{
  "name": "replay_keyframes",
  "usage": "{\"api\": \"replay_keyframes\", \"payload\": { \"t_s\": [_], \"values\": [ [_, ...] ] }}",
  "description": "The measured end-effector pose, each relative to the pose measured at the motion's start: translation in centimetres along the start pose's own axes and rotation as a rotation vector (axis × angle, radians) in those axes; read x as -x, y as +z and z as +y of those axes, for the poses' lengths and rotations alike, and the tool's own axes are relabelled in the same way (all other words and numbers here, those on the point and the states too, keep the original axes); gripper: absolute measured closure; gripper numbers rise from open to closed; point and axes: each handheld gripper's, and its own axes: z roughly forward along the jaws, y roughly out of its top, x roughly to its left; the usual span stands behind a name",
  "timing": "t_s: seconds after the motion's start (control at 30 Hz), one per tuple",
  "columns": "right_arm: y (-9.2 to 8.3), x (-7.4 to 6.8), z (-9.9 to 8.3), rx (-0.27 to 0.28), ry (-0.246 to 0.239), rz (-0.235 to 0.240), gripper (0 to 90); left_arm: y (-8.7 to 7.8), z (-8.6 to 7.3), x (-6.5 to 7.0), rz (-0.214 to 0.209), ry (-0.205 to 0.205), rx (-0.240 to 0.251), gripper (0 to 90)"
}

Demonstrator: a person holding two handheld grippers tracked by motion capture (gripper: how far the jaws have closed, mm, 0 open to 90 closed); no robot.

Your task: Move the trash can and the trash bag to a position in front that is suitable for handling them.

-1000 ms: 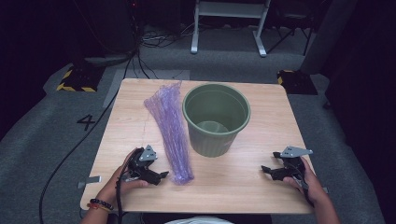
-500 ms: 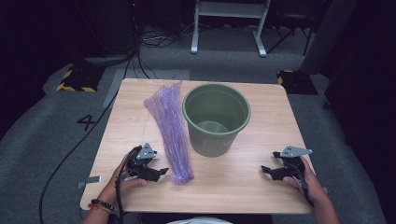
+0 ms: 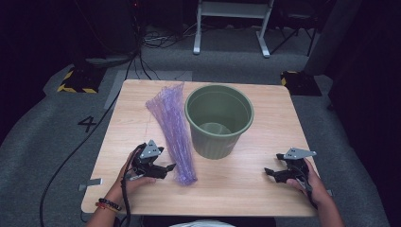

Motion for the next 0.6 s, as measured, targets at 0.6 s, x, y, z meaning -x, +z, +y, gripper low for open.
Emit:
{"api": "replay_keyframes", "payload": {
  "t_s": [0.6],
  "values": [
    [0.0, 0.0, 0.0, 0.0, -0.001, 0.001, 13.7, 3.1, 0.7, 0.8, -0.113, 0.038, -0.078, 50.1]
  ]
}}
